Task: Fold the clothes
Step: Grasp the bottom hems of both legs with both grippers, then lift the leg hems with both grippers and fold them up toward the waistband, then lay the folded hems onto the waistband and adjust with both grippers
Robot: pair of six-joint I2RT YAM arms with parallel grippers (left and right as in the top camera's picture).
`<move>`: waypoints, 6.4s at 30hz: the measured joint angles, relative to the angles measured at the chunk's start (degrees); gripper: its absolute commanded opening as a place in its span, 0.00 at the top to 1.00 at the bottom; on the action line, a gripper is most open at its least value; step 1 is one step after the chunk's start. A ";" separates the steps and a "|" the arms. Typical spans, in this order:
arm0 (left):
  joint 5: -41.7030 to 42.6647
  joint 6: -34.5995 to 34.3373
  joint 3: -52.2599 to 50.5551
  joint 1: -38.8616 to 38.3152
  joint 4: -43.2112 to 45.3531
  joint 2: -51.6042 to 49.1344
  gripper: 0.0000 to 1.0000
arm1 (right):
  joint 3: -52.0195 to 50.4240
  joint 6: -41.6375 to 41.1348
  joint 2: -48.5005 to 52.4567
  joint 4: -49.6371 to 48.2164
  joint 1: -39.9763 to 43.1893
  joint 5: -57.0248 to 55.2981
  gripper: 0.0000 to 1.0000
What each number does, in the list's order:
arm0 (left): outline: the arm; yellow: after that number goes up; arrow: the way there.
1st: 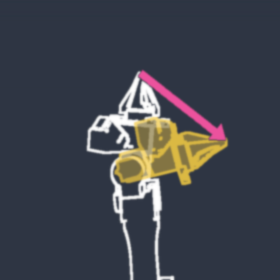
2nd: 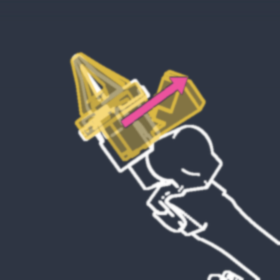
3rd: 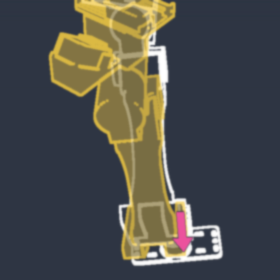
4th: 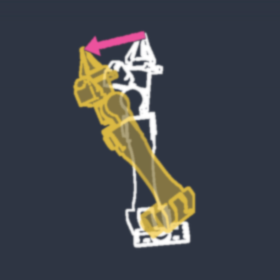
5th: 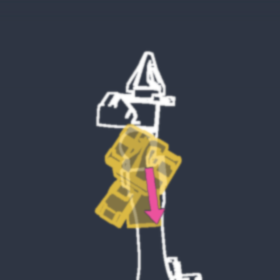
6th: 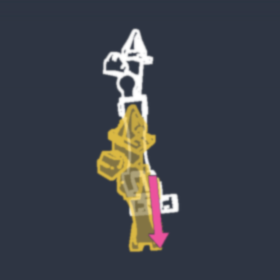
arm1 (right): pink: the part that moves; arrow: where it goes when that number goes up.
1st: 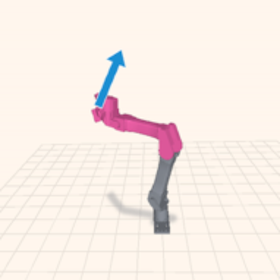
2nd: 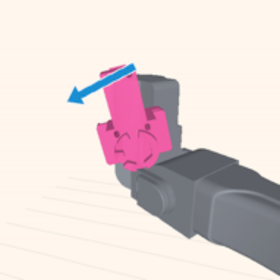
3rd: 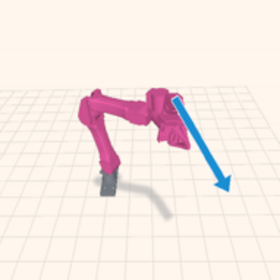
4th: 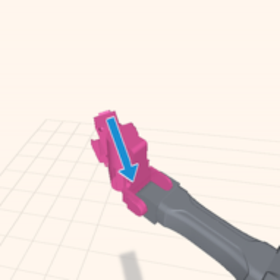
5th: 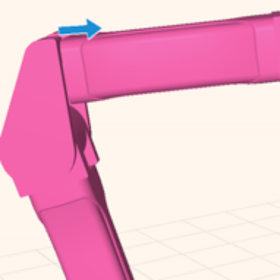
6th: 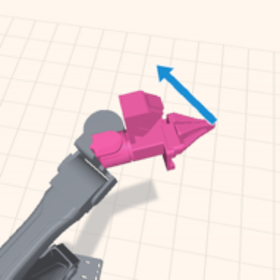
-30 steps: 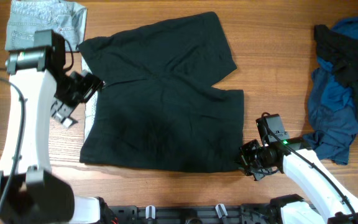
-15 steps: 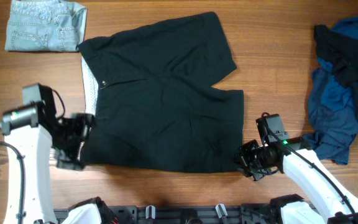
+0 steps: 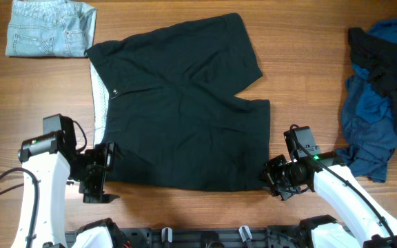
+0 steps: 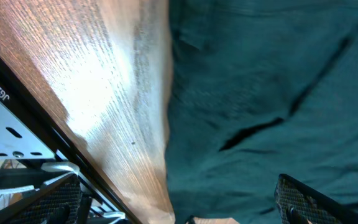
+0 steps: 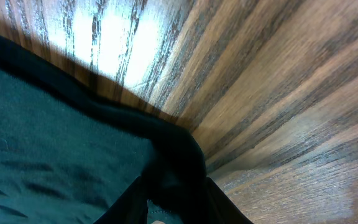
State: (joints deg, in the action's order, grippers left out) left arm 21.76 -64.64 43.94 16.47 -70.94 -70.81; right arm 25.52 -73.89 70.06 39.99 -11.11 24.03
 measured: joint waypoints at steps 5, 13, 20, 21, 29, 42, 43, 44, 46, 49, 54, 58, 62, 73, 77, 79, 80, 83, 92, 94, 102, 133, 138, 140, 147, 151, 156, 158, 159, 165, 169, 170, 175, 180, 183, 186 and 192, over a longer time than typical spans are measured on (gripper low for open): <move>-0.07 0.07 -4.24 0.00 6.05 0.02 0.01 | 0.00 0.00 0.00 0.00 0.00 0.00 0.71; -2.01 1.77 -4.46 0.00 13.42 0.02 0.06 | 0.00 0.00 0.00 -0.24 0.00 0.02 0.71; -5.57 1.79 -4.46 0.00 13.77 -0.55 0.07 | 0.00 0.00 0.00 -0.37 0.00 0.22 0.70; -5.95 1.81 -4.46 0.00 13.77 -1.09 0.08 | 0.00 0.00 0.00 -0.46 0.00 0.22 0.70; -5.95 2.03 -5.16 0.00 19.85 -7.43 0.11 | 0.00 0.02 0.00 -0.76 0.00 0.44 0.67; -6.10 3.28 -5.84 0.00 20.70 -8.76 0.49 | 0.00 -0.09 0.00 -1.53 0.00 0.79 0.80; -6.12 3.50 -6.19 0.00 20.68 -8.76 0.57 | 0.00 -0.09 0.00 -1.53 0.00 0.85 0.82; -6.25 3.74 -6.45 0.00 20.68 -8.76 0.64 | 0.00 -0.35 0.00 -1.55 0.00 0.98 0.86; -6.32 3.89 -7.13 0.00 20.63 -8.76 0.82 | 0.00 -0.39 0.00 -1.55 0.00 1.07 0.96; -6.51 3.98 -7.41 0.00 20.65 -8.76 0.96 | 0.00 -0.72 0.00 -1.68 0.00 1.40 0.96; -6.47 4.33 -7.41 0.00 20.61 -8.76 0.96 | 0.00 -0.76 0.00 -1.73 0.00 1.46 0.96; -6.47 4.37 -7.41 0.00 20.31 -8.76 0.96 | 0.00 -0.92 0.00 -1.73 0.00 1.46 0.96; -6.43 5.29 -7.13 0.00 18.80 -8.76 0.96 | 0.59 -1.07 0.00 -1.62 0.00 1.49 0.96; -6.47 10.01 0.20 0.00 12.72 -8.46 0.96 | 11.30 5.55 0.00 4.85 -0.07 -2.47 0.96; -6.47 10.58 0.37 0.00 9.31 -6.93 0.96 | 15.37 8.31 0.00 7.63 -0.11 -4.96 0.96; -6.47 10.60 0.37 0.00 7.34 -5.38 0.96 | 17.49 9.86 0.00 8.81 -0.11 -6.05 0.96; -6.47 10.62 0.37 -0.02 6.86 -4.79 0.96 | 18.08 10.64 0.00 9.05 -0.11 -6.32 0.96; -6.49 10.62 0.37 0.00 5.73 -1.14 0.96 | 20.04 12.74 0.00 11.21 -0.11 -7.82 0.96; -6.86 10.78 0.61 -0.28 -1.20 11.30 0.96 | 28.02 20.98 0.00 13.27 -0.81 -14.08 0.96; -6.71 10.78 0.81 -0.35 -1.97 13.14 0.96 | 29.88 23.41 0.02 13.14 -0.85 -14.91 0.96; -7.28 10.78 8.33 -2.86 -3.89 15.32 0.96 | 40.85 28.76 3.08 10.45 -1.14 -16.22 0.96; -16.81 10.78 15.10 -6.40 23.78 0.13 0.96 | 49.22 36.57 23.71 -22.56 -1.99 -15.08 0.96; -17.29 10.78 15.13 -6.40 28.06 -2.47 0.96 | 49.22 36.70 25.83 -26.86 -1.99 -15.06 0.96; -17.49 10.78 15.13 -6.40 30.62 -4.70 0.96 | 49.22 36.70 27.34 -28.59 -1.99 -15.06 0.96; -17.70 10.78 15.13 -6.40 38.56 -9.09 0.96 | 49.22 36.72 30.49 -36.22 -1.99 -15.08 0.96; -18.08 10.78 15.13 -6.40 42.16 -10.60 0.96 | 49.22 36.70 31.61 -38.58 -1.99 -15.08 0.96; -18.45 10.78 15.13 -6.40 45.16 -13.22 0.96 | 49.24 36.70 34.01 -41.40 -1.99 -15.08 0.96; -18.51 10.78 15.13 -6.40 46.12 -14.49 0.95 | 49.24 36.68 35.63 -42.75 -1.99 -15.08 0.96; -18.53 10.78 15.13 -6.40 46.36 -14.95 0.94 | 49.24 36.70 36.06 -43.08 -1.99 -15.08 0.96; -20.68 10.82 15.13 -6.36 46.80 -17.25 0.77 | 49.31 36.70 39.15 -45.03 -2.21 -15.78 0.96; -23.65 10.95 15.13 -6.29 46.90 -18.49 0.58 | 49.33 36.70 40.57 -45.38 -2.25 -16.92 0.91; -24.11 11.32 15.13 -6.23 47.10 -18.95 0.58 | 49.33 36.70 40.74 -45.48 -2.25 -17.16 0.89; -25.75 11.41 15.13 -5.88 49.55 -21.70 0.46 | 49.33 36.79 41.18 -46.73 -2.23 -18.53 0.22; -26.47 11.43 15.13 -5.86 51.47 -22.32 0.37 | 49.33 37.13 41.18 -46.97 -2.19 -19.17 0.00; -26.53 11.50 15.13 -5.86 52.22 -22.32 0.28 | 49.33 37.35 41.18 -47.91 -2.19 -19.19 0.00; -26.67 12.20 15.13 -5.86 52.61 -22.32 0.12 | 49.35 38.42 41.18 -50.18 -2.19 -19.17 0.00; -26.67 16.04 15.13 -5.86 53.18 -22.29 0.00 | 50.10 42.27 41.18 -53.53 -2.19 -19.19 0.00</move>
State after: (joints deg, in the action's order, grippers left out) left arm -4.91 -48.60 59.07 10.61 -17.76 -93.10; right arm 75.61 -31.62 111.24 -13.54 -13.30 4.84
